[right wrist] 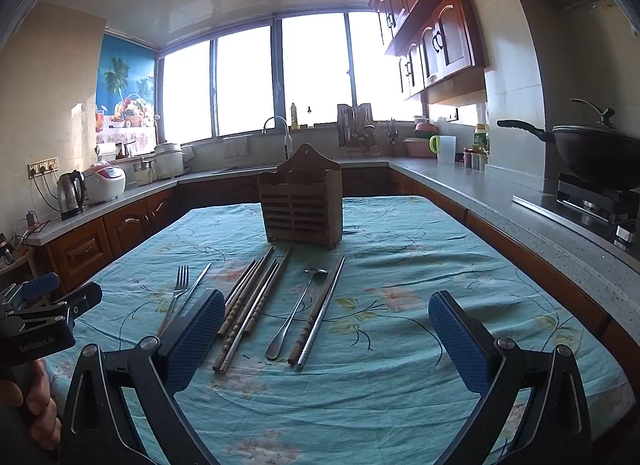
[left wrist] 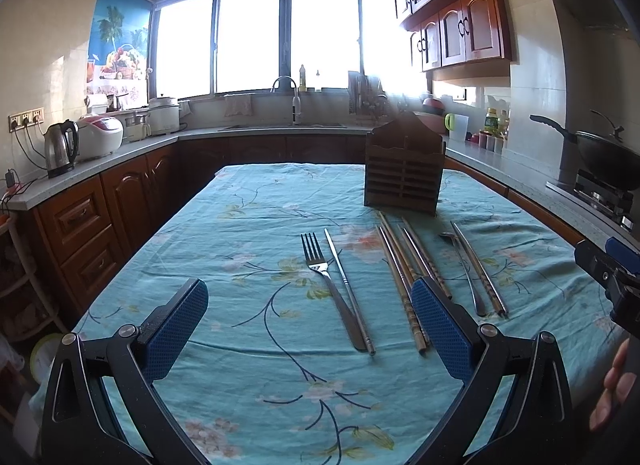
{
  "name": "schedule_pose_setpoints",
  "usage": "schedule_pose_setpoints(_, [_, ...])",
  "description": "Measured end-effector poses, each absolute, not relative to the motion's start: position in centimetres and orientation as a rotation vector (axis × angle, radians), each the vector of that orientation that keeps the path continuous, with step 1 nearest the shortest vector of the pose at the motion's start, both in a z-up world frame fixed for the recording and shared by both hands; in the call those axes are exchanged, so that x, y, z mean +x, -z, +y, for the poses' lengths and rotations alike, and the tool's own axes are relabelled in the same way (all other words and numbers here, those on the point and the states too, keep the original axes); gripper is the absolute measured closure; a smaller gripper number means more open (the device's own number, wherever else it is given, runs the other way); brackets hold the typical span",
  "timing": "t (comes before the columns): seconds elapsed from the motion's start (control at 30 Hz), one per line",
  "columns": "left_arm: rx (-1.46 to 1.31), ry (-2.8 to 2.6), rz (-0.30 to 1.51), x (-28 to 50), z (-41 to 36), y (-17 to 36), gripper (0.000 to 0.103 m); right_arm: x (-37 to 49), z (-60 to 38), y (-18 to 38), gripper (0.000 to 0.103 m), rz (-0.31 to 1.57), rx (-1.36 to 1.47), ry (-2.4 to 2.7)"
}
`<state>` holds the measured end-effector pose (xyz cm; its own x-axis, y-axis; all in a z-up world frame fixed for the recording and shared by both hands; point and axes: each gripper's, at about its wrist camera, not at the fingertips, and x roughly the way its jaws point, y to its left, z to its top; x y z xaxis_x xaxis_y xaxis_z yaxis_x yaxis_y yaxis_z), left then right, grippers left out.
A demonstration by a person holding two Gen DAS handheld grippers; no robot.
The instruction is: Organize utensils
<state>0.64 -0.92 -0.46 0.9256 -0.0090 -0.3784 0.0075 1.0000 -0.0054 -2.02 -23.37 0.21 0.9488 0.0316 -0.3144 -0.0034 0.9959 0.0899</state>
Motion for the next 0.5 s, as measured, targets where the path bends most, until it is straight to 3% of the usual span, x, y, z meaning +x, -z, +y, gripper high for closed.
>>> schedule_pose_setpoints(0.5, [-0.096,0.036,0.488,2.7,1.4,-0.7,0.0,-0.7,-23.3,-1.0,0.001,0.365,0.12,-0.07])
